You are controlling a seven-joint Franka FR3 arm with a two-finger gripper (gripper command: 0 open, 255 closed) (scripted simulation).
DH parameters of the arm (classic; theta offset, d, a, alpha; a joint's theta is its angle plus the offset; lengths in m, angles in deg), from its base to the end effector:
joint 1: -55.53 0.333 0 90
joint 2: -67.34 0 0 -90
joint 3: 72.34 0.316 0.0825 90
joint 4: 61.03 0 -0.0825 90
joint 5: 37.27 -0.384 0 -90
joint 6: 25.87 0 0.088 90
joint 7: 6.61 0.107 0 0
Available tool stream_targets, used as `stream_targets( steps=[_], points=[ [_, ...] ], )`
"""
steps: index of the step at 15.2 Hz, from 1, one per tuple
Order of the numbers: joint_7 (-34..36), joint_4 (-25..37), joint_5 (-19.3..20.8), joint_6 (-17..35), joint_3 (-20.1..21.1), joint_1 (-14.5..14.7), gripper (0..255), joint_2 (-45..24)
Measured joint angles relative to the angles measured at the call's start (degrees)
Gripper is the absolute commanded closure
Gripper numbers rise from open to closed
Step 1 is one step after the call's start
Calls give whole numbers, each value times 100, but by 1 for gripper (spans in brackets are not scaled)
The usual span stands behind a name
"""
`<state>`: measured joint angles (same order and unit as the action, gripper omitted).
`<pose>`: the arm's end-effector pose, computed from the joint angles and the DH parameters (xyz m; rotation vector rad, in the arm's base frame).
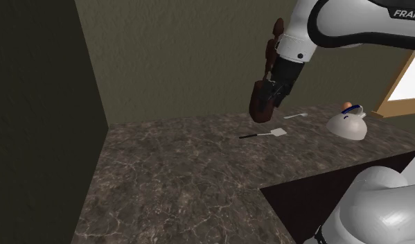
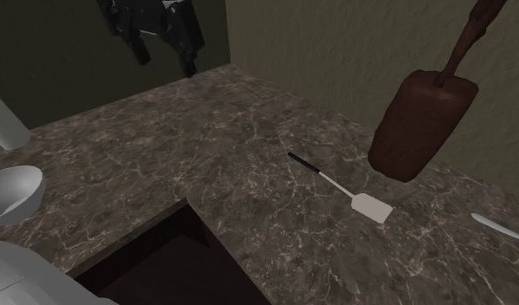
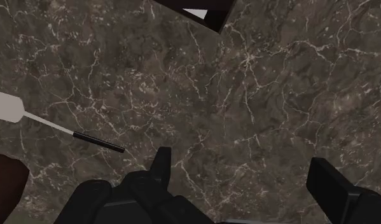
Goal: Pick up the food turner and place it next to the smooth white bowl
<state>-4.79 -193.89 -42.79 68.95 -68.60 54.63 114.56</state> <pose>0.3041 0.0324 0.6274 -3.0787 -0.0004 -0.2429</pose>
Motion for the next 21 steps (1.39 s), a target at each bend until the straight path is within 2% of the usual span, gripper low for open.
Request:
stream_targets(
  steps=[3, 12, 21],
  points=[
    [-332, -173, 96, 95, -178, 36, 0, 44],
    [-2823, -985, 891, 819, -1523, 230, 0, -65],
    [-5478, -783, 1485, 1835, -3061, 606, 0, -1394]
  ],
)
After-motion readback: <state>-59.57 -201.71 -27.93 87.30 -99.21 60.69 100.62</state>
